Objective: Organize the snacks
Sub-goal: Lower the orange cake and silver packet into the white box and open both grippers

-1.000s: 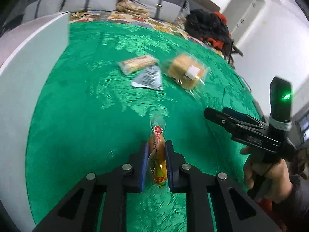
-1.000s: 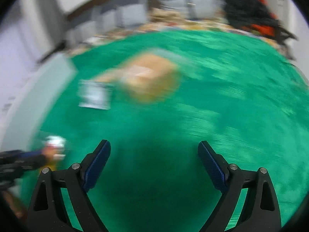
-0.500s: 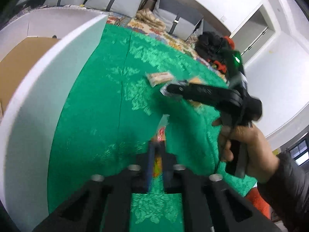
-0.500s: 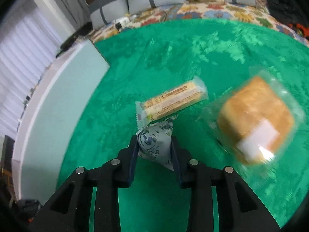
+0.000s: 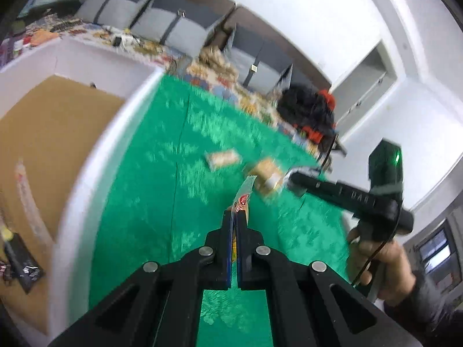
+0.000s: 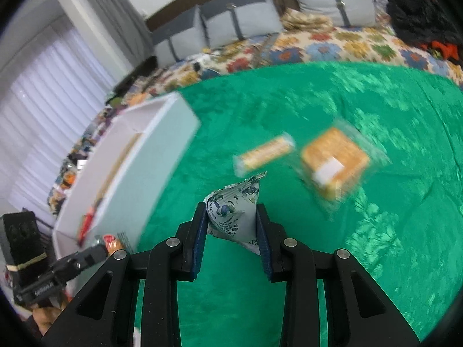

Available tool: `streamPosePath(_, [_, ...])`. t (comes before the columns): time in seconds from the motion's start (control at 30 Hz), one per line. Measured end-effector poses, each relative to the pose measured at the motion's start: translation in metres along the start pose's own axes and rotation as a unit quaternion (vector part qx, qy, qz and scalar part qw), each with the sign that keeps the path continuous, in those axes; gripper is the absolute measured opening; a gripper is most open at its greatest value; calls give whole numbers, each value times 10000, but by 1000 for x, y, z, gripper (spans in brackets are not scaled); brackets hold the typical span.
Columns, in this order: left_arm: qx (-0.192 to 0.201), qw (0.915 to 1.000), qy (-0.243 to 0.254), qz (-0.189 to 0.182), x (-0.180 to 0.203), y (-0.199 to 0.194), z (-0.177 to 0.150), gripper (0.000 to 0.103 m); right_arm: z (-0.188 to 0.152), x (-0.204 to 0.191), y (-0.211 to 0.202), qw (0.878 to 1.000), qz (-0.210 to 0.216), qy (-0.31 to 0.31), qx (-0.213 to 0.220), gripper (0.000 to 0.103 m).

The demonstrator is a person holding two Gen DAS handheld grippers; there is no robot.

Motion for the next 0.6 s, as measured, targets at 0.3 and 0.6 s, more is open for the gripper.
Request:
streamPosePath(0.3, [979,9919,86,806,-53,-131,81,0,45,-192,-13,9849,1500,-851,148,34])
streamPosePath(0.6, [527,9620,-158,2675,-174,-161,62,84,-11,-288,57,9718,1749,-1276,-936,67])
Point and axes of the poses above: each gripper's, at about its wrist camera, not at the fingertips, and y roughly the way its jaws point, x to its right, z to its top, the point moved 8 cm from there along y, roughly the way its jaws point
